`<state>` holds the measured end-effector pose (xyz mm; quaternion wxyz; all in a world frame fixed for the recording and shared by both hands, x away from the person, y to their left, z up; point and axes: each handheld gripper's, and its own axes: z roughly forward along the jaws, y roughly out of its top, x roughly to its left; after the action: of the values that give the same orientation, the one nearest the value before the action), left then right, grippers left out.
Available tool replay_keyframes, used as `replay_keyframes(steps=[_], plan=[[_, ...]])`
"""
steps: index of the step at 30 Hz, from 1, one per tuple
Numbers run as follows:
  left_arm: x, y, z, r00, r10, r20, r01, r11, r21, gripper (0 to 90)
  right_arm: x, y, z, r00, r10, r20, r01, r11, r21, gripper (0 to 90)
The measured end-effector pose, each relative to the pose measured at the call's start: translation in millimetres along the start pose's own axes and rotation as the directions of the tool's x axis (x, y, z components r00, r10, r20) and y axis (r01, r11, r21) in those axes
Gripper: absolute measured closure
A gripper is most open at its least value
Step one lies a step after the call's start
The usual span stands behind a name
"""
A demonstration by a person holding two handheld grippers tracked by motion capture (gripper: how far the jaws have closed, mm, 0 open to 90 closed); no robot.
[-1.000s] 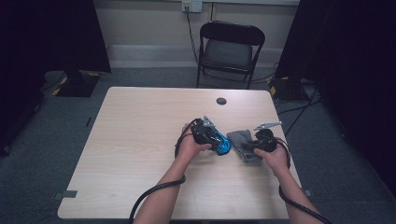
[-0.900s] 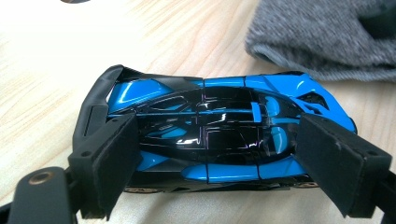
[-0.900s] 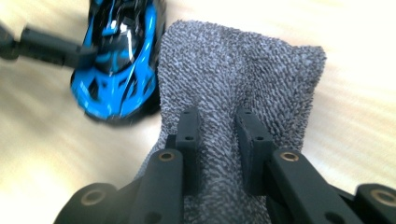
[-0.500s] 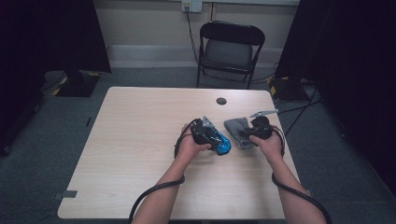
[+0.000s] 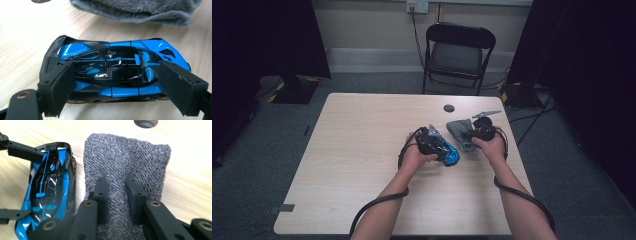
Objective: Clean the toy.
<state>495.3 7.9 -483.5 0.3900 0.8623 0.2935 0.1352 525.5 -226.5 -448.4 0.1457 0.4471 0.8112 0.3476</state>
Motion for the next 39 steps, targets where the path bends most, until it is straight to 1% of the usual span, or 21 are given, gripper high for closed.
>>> replay_keyframes(steps=[2,3,4,9,12,13,15,16,18,21,22,23,24,26,29,34,39], plan=[[-0.1,0.1,0.0,1.0,0.001,0.0,-0.001,1.0,0.001,14.7,1.2,1.2,2.0,1.0,0.002,0.001,-0.002,1.0,0.0,73.5],[0.0,0.1,0.0,1.0,0.0,0.0,0.0,1.0,0.001,14.7,4.3,4.0,6.8,1.0,0.0,-0.004,0.0,1.0,0.007,73.4],[0.1,0.2,0.0,1.0,0.001,0.0,-0.001,1.0,0.002,14.6,4.7,4.9,8.6,0.9999,-0.012,0.002,0.012,1.0,0.008,73.4],[0.5,0.3,0.0,1.0,0.001,0.004,-0.001,1.0,0.006,14.6,10.3,8.8,22.6,0.9999,-0.01,-0.004,0.01,1.0,0.026,73.2],[0.6,0.0,0.0,1.0,-0.001,0.004,0.001,1.0,0.004,14.6,15.0,10.3,31.6,0.9997,-0.023,0.005,0.022,0.999,0.043,72.8],[0.6,-0.1,0.0,1.0,0.0,0.004,0.0,1.0,0.003,14.6,16.5,10.5,34.2,0.9999,-0.017,0.002,0.017,0.999,0.044,72.5],[0.5,-0.4,0.0,1.0,-0.001,0.005,0.001,1.0,0.0,14.6,19.7,10.7,39.3,0.9995,-0.029,0.013,0.028,0.998,0.052,72.1],[0.5,-0.5,-0.1,1.0,-0.001,0.004,0.001,1.0,-0.001,14.6,21.0,10.9,41.1,0.9994,-0.034,0.011,0.033,0.998,0.057,72.1],[0.4,-0.3,-0.1,1.0,0.0,0.004,0.0,1.0,0.001,14.7,23.9,10.9,45.3,0.9981,-0.057,0.021,0.056,0.996,0.064,72.0],[0.5,-0.2,0.0,1.0,0.001,0.004,-0.001,1.0,0.001,14.6,26.3,8.8,51.6,0.9975,-0.07,0.009,0.069,0.995,0.074,71.6],[0.6,-0.5,0.0,1.0,-0.002,0.004,0.002,1.0,-0.001,14.6,26.7,8.5,52.8,0.9974,-0.072,0.001,0.071,0.995,0.076,71.6],[0.5,-0.6,0.1,1.0,-0.003,0.005,0.003,1.0,-0.002,14.6,27.4,9.0,53.1,0.9956,-0.094,0.004,0.093,0.992,0.081,71.6],[0.4,-0.7,0.1,1.0,-0.003,0.004,0.003,1.0,-0.003,14.6,28.3,9.4,53.2,0.9948,-0.101,0.006,0.1,0.991,0.085,71.7],[0.4,-0.7,0.2,1.0,-0.003,0.005,0.003,1.0,-0.003,14.4,30.2,9.8,53.7,0.9906,-0.137,0.001,0.136,0.986,0.096,71.7],[0.6,-0.4,0.2,1.0,0.0,0.004,0.0,1.0,-0.001,14.4,29.4,8.6,53.0,0.9886,-0.15,-0.009,0.151,0.984,0.093,71.7],[0.6,-0.5,0.1,1.0,-0.001,0.004,0.001,1.0,-0.001,14.4,26.6,4.0,50.7,0.9915,-0.127,-0.027,0.129,0.989,0.072,71.9],[0.3,0.5,0.4,1.0,-0.002,0.003,0.002,1.0,0.005,14.3,22.8,1.5,47.6,0.9909,-0.125,-0.05,0.128,0.989,0.073,72.0]])
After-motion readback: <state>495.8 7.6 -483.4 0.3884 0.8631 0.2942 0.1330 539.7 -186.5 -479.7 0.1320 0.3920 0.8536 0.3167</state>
